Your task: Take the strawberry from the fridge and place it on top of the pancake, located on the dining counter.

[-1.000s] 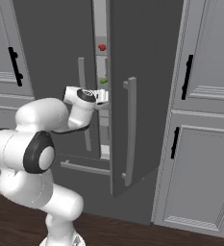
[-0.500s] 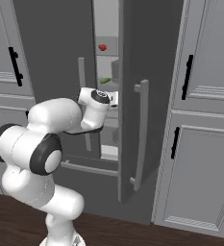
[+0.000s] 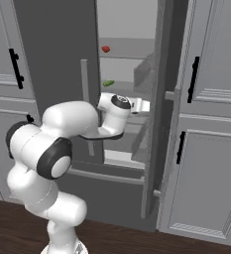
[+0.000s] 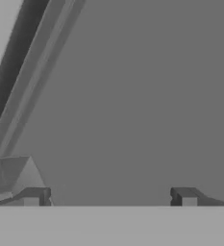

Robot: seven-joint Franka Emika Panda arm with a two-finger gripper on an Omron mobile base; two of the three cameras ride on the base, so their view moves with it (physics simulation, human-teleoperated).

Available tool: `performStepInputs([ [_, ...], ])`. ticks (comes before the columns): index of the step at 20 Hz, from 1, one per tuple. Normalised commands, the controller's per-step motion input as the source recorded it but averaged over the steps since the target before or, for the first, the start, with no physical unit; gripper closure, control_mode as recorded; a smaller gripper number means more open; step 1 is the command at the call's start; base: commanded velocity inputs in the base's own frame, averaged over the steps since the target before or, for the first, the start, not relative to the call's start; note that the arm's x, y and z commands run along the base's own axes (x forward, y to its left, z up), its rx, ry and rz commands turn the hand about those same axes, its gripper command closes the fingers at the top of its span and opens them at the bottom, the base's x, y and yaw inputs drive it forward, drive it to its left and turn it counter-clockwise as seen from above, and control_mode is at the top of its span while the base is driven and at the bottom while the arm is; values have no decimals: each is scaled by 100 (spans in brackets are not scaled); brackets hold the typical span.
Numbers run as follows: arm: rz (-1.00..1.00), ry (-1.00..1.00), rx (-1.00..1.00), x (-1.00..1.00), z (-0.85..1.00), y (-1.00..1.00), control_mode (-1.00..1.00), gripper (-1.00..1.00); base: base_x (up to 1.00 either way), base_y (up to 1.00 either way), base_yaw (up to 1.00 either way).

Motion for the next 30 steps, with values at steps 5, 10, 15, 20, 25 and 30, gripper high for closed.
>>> performStepInputs([
  [5,-5,-5,0,-4,0,-74,-100,-100,0,0,0],
  [10,-4,-7,0,-6,0,-58,-100,-100,0,0,0],
  [15,-1,-4,0,-22,1,-7,-100,-100,0,0,0],
  [20,0,0,0,-38,4,56,-100,-100,0,0,0],
  [25,0,-5,0,-25,11,75,-100,-100,0,0,0],
  [30,0,-9,0,-29,11,74,-100,-100,0,0,0],
])
